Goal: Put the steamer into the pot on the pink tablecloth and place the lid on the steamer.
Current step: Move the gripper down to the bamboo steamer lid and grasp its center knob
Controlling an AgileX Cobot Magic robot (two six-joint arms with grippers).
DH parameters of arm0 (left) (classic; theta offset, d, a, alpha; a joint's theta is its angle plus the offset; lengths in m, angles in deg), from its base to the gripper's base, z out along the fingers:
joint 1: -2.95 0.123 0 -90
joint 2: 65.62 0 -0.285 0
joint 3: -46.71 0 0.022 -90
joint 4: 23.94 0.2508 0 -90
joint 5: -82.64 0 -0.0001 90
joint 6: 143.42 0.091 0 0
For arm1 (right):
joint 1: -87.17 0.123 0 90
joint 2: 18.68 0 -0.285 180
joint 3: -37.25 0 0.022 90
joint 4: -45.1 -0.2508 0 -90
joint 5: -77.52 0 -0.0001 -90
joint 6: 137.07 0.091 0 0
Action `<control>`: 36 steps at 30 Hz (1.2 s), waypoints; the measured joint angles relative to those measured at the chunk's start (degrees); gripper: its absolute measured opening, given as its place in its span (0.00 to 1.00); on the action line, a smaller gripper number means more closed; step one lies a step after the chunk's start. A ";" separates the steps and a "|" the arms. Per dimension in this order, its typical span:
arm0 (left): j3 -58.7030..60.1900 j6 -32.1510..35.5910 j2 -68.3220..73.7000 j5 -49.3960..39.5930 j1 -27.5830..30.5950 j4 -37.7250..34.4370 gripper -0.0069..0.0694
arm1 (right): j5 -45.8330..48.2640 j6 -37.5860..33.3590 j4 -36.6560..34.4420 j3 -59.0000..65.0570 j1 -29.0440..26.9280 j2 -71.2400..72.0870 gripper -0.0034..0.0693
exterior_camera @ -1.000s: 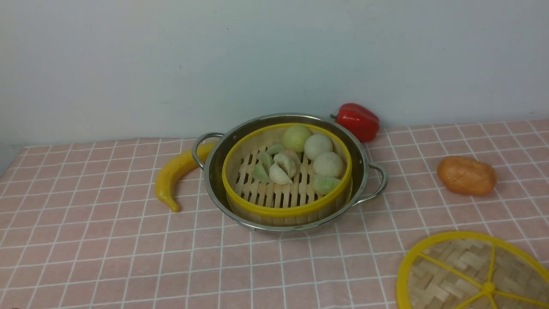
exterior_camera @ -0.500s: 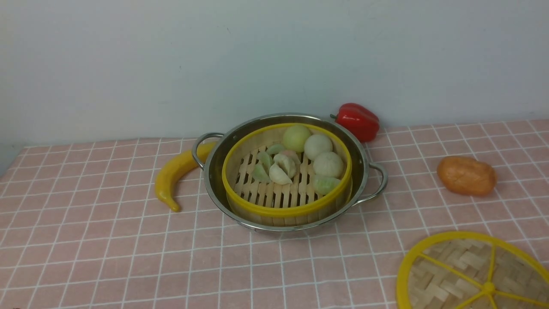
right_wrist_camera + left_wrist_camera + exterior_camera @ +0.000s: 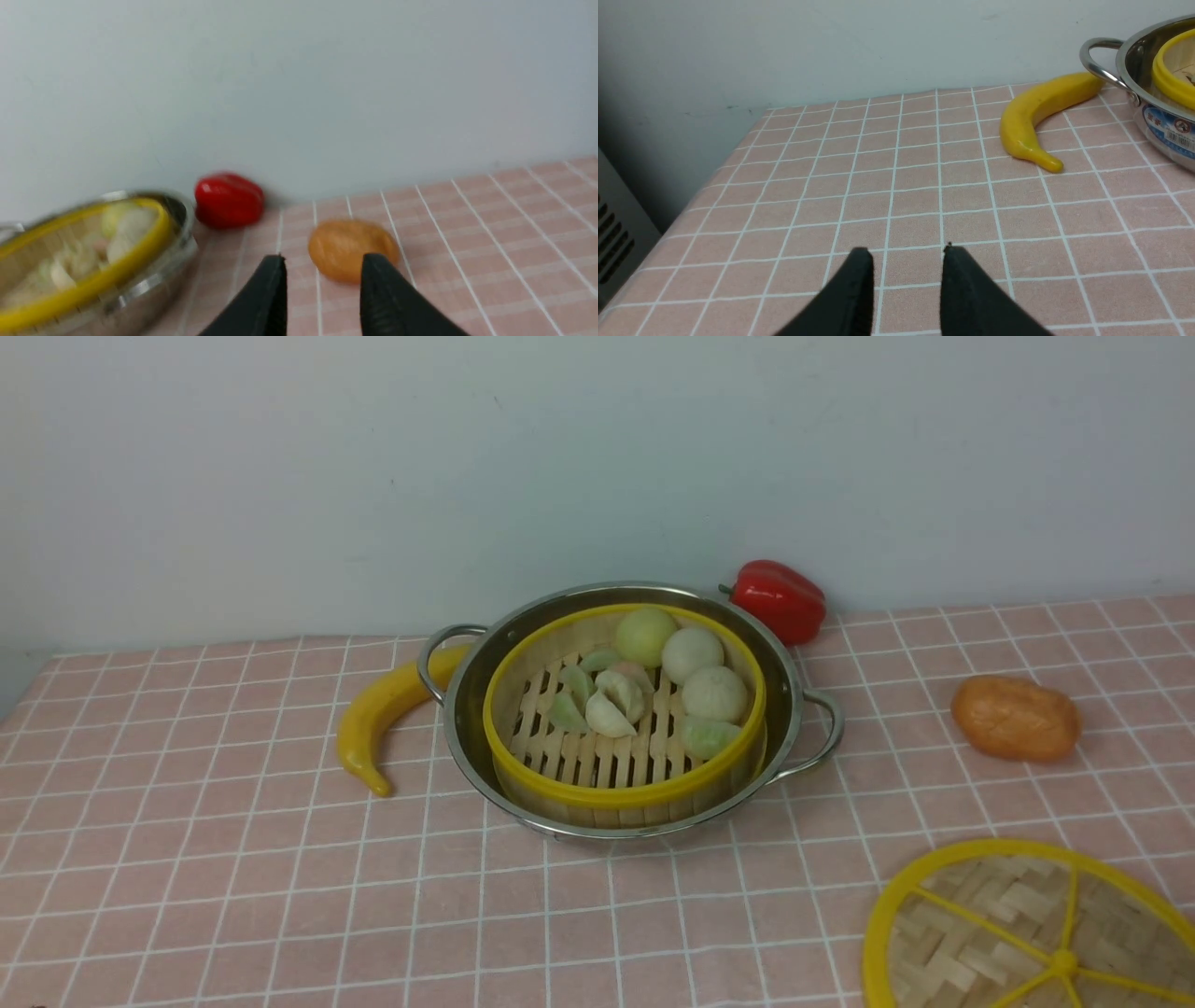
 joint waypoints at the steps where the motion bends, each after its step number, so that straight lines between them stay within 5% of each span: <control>1: 0.00 0.00 0.00 0.00 0.00 0.00 0.36 | -0.54 0.00 -0.17 -1.41 0.00 0.05 0.38; 8: 0.00 0.00 0.00 0.00 0.00 0.00 0.37 | 11.10 0.17 -6.02 -14.62 0.00 0.14 0.38; 19: 0.00 0.00 0.00 0.00 0.00 -0.02 0.37 | 20.30 -3.78 -20.07 -19.18 0.19 0.24 0.38; 29: 0.00 0.00 0.00 0.00 0.00 -0.07 0.37 | 49.67 -34.53 -19.93 -35.13 0.63 -22.62 0.38; 36: 0.00 0.00 0.00 0.00 0.00 -0.07 0.37 | 51.46 -43.66 -20.23 -41.83 0.63 -46.44 0.38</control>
